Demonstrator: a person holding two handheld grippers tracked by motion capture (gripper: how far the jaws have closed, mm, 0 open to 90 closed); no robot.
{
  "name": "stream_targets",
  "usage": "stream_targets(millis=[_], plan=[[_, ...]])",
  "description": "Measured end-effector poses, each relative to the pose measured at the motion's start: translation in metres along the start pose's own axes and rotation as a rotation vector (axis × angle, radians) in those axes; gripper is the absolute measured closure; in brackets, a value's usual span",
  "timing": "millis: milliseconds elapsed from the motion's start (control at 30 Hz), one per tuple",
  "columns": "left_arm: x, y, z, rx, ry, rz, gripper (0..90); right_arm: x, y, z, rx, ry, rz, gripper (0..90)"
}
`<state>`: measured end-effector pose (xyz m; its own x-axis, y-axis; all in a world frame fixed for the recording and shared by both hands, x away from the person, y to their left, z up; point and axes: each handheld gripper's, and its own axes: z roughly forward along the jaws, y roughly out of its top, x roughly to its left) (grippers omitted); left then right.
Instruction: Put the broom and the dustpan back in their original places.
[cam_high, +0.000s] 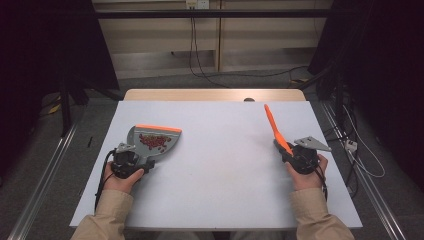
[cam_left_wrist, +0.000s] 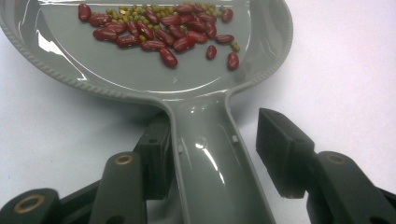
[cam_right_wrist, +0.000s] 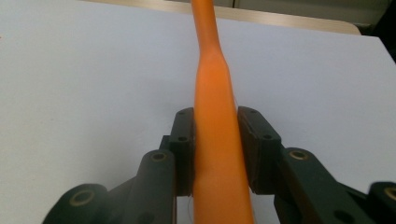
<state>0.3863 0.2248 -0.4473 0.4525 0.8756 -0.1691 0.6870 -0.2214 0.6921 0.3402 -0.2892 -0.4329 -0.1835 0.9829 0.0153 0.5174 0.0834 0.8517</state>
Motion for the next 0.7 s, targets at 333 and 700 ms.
stream_targets(millis=[333,700], plan=[[-0.004,-0.002,-0.001,-0.001,-0.025,0.004,43.6,0.011,-0.001,0.005,0.01,0.011,-0.004,65.5],[-0.014,-0.01,-0.011,-0.008,-0.101,-0.023,24.6,0.028,-0.004,0.005,-0.013,0.123,0.032,49.8]])
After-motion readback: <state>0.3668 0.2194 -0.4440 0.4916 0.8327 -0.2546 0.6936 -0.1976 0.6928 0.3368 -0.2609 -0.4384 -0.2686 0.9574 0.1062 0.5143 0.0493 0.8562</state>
